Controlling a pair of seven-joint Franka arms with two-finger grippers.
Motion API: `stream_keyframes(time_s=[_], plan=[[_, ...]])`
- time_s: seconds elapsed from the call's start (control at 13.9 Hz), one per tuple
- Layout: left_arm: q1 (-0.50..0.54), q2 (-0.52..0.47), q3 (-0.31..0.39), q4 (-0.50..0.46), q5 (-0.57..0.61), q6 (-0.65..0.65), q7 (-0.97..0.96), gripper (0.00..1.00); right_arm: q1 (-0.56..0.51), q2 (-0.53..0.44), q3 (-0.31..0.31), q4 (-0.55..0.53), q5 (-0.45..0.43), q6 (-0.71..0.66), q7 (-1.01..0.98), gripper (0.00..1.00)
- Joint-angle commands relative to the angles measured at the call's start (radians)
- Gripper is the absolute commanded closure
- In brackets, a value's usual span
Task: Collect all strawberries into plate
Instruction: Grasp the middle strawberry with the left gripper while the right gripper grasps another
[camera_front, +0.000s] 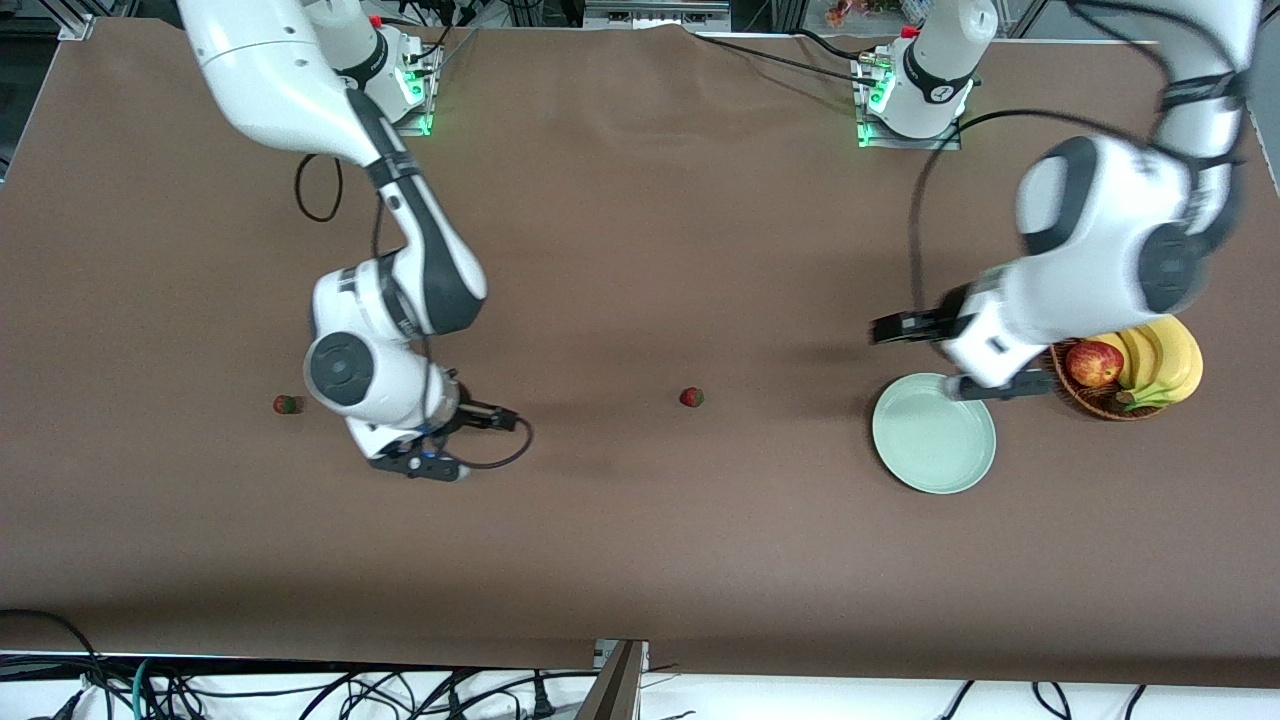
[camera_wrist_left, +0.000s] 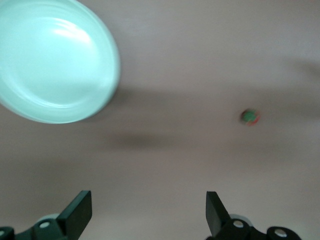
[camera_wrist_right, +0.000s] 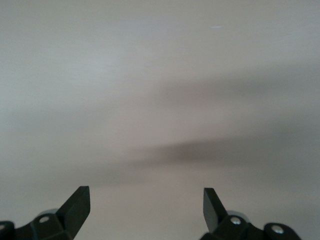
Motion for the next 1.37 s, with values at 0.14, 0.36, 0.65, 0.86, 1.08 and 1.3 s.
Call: stream_keyframes(time_s=[0.14,0.36,0.65,0.86,1.08,1.3], plan=[[-0.199,0.163,0.014,0.023,0.057,0.313,-0.359,0.00,-0.135,-0.014,-0.106,-0.049,-0.045,-0.150,-0.239,0.00],[-0.291,0.287,0.012,0.026,0.053,0.505,-0.462,0.00,-0.194,-0.029,-0.151,-0.110,-0.115,-0.146,-0.361,0.00],[-0.343,0.442,0.023,0.117,0.054,0.634,-0.490,0.11,-0.230,-0.023,-0.171,-0.180,-0.128,-0.097,-0.419,0.00],[-0.340,0.481,0.027,0.173,0.051,0.634,-0.492,0.25,-0.234,-0.016,-0.189,-0.216,-0.128,-0.014,-0.493,0.00],[-0.343,0.498,0.027,0.174,0.052,0.634,-0.492,0.35,-0.234,0.001,-0.189,-0.221,-0.128,0.044,-0.496,0.00],[-0.352,0.510,0.027,0.173,0.052,0.634,-0.492,0.40,-0.234,0.006,-0.189,-0.224,-0.126,0.084,-0.496,0.03]])
